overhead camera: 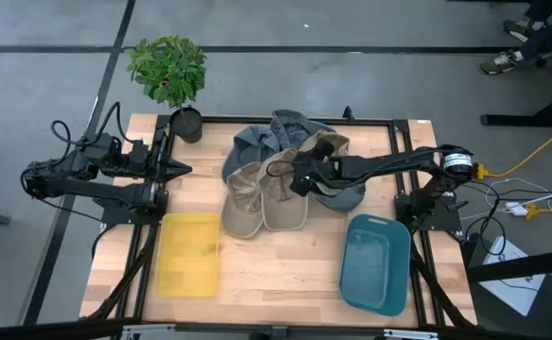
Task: Pick & Place hat
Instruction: Put the middle brown cap into the blue bin
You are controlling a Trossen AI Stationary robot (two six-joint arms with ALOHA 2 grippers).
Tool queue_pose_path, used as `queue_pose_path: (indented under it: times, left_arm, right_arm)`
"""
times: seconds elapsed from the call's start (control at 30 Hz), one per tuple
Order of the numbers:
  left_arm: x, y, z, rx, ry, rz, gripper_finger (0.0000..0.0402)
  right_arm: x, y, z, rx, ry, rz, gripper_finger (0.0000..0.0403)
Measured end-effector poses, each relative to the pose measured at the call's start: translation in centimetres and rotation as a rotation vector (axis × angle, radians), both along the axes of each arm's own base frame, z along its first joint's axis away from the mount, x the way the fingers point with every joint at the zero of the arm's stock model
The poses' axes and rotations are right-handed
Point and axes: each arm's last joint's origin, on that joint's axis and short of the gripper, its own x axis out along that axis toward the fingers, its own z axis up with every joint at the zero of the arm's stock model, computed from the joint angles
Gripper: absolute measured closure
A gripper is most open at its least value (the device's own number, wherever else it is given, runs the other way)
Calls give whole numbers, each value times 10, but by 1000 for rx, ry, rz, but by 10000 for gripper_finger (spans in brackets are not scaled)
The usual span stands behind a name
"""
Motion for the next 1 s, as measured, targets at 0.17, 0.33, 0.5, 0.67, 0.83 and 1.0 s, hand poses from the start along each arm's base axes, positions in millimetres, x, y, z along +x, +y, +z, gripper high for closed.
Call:
queue_pose_path:
  times: [0.17, 0.33, 0.5, 0.67, 0.83, 1.0]
  left_arm:
    - [0, 0, 0, 0, 0, 0, 390]
    - [0, 0, 0, 0, -1, 0, 391]
    - [0, 0, 0, 0, -1, 0, 394]
    - [0, 0, 0, 0, 0, 0, 389]
    - [0, 0, 0, 0, 0, 0, 392]
    - [0, 0, 0, 0, 0, 0, 393]
  right_arm:
    - [3, -2, -5, 28, -1, 10, 192]
    - [2, -2, -5, 27, 7, 10, 262]
    - [2, -2, -4, -1, 5, 1, 351]
    - [4, -4, -2, -76, 13, 2, 390]
    - [9, -5, 4, -153, -16, 23, 393]
    - [18, -6, 15, -264, -58, 86, 392]
